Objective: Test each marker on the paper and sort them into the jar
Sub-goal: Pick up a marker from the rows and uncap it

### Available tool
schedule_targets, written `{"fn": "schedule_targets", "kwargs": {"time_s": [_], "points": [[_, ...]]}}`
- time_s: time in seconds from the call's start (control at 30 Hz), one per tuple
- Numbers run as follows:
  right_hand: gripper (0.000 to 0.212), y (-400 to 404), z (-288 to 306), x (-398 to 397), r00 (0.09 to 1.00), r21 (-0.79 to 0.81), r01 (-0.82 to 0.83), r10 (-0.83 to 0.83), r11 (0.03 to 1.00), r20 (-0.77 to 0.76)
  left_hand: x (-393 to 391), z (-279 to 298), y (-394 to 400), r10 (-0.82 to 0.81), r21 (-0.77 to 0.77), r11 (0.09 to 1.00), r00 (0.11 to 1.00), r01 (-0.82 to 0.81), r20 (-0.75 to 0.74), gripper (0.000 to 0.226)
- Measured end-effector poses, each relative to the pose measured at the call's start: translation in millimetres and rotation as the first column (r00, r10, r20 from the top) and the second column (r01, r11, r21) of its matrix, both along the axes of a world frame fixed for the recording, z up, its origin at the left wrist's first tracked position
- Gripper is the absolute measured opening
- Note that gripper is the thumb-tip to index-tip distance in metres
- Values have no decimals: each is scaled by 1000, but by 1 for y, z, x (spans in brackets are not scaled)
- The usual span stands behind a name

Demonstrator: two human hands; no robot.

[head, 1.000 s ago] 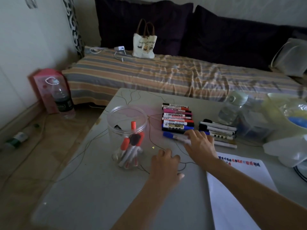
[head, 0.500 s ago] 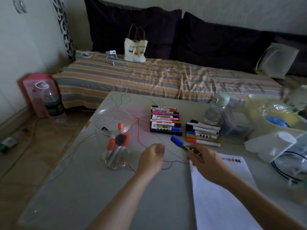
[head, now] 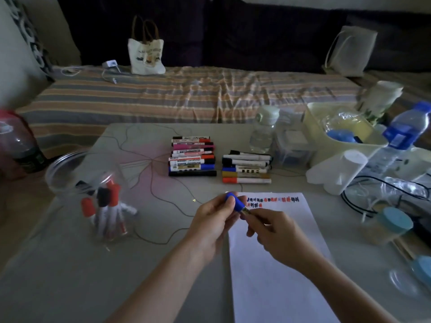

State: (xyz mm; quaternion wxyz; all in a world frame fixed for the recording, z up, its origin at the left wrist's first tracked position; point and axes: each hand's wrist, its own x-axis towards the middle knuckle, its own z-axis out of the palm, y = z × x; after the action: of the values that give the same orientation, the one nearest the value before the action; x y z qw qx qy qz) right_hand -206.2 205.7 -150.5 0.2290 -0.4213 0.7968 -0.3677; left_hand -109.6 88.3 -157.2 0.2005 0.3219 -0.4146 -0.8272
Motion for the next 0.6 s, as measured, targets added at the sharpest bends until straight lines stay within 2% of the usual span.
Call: {"fn": "schedule_targets", "kwargs": {"time_s": [0.13,0.2,0.23,0.27,0.3,0.37,0.4,0.43,0.5,0.57,0.6], "points": [[23,5,0,2,967,-74,47,-64,996,-246,-16,3,9,111,43,992,988,-117,110,19],[17,14,-3,2,902,-60,51,-72,997,-425,-13,6,-15,298,171,935,949,-312,100,20],[16,20,-3,-1,887,-70,66,-91,995,-453,-9,6,-34,411,222,883,909,-414,63,20],[16,27,-3,-7,895,-84,94,-121,992,-430,-3,4,-49,478,178,860,877,-478,42,17],[16,33,-2,-14,915,-91,127,-152,988,-374,4,2,-56,475,62,877,879,-476,40,15],[15,37,-3,-28,948,-58,191,-199,980,-249,8,-4,-48,312,-275,924,940,-266,139,10],[15,36,-5,-31,961,-32,194,-196,981,-197,6,-7,-39,225,-431,895,949,-112,221,8],[20,33,-8,-33,970,-14,176,-176,984,-167,2,-12,-32,168,-566,824,941,29,293,7],[27,29,-16,-33,983,-32,129,-132,991,-128,-8,-25,-25,111,-753,610,915,246,389,4],[23,27,-18,-36,987,-89,129,-136,988,-86,-14,-31,-27,137,-841,419,892,342,431,7],[22,26,-18,-38,986,-119,141,-150,983,-67,-15,-34,-28,150,-863,351,888,363,434,10]]}}
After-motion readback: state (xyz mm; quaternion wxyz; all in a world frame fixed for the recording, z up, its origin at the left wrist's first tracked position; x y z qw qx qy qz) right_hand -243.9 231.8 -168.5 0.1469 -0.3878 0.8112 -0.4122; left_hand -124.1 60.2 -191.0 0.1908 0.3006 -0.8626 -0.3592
